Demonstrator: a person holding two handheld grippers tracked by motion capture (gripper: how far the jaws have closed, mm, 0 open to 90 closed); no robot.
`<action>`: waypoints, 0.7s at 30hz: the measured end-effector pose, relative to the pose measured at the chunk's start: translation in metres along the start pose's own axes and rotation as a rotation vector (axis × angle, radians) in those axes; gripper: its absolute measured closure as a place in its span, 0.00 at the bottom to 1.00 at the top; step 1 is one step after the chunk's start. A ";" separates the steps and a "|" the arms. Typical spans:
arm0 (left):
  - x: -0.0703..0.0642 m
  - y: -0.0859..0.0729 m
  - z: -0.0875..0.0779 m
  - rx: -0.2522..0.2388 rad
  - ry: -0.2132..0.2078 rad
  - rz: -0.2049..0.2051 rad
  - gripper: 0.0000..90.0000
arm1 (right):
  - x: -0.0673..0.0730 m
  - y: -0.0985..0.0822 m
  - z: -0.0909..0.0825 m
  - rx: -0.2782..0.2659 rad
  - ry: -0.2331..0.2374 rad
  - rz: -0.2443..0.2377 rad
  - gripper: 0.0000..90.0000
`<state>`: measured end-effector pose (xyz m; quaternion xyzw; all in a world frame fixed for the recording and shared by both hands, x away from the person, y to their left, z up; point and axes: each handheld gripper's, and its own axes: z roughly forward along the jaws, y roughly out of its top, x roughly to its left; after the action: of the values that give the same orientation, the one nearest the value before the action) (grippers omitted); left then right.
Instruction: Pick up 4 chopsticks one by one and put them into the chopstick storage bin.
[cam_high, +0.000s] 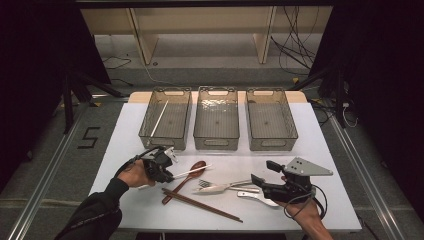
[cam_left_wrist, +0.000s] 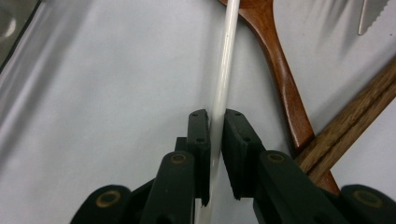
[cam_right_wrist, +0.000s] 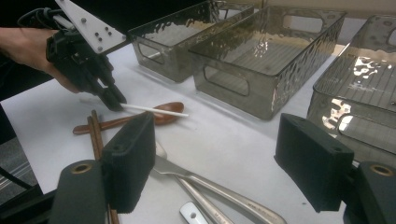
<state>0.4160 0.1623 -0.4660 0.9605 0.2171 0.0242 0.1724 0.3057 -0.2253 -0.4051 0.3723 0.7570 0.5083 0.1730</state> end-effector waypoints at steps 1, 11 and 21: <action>0.000 0.000 0.000 -0.004 0.001 0.007 0.91 | 0.000 0.000 0.000 0.000 0.000 0.001 0.33; -0.002 0.002 -0.003 -0.010 0.002 0.042 0.93 | 0.000 0.000 0.000 -0.002 -0.001 0.000 0.33; -0.003 0.004 -0.015 -0.047 0.016 0.046 0.93 | 0.000 0.000 0.000 -0.003 0.000 0.002 0.33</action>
<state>0.4131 0.1625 -0.4509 0.9607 0.1958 0.0410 0.1927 0.3055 -0.2254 -0.4050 0.3727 0.7561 0.5094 0.1731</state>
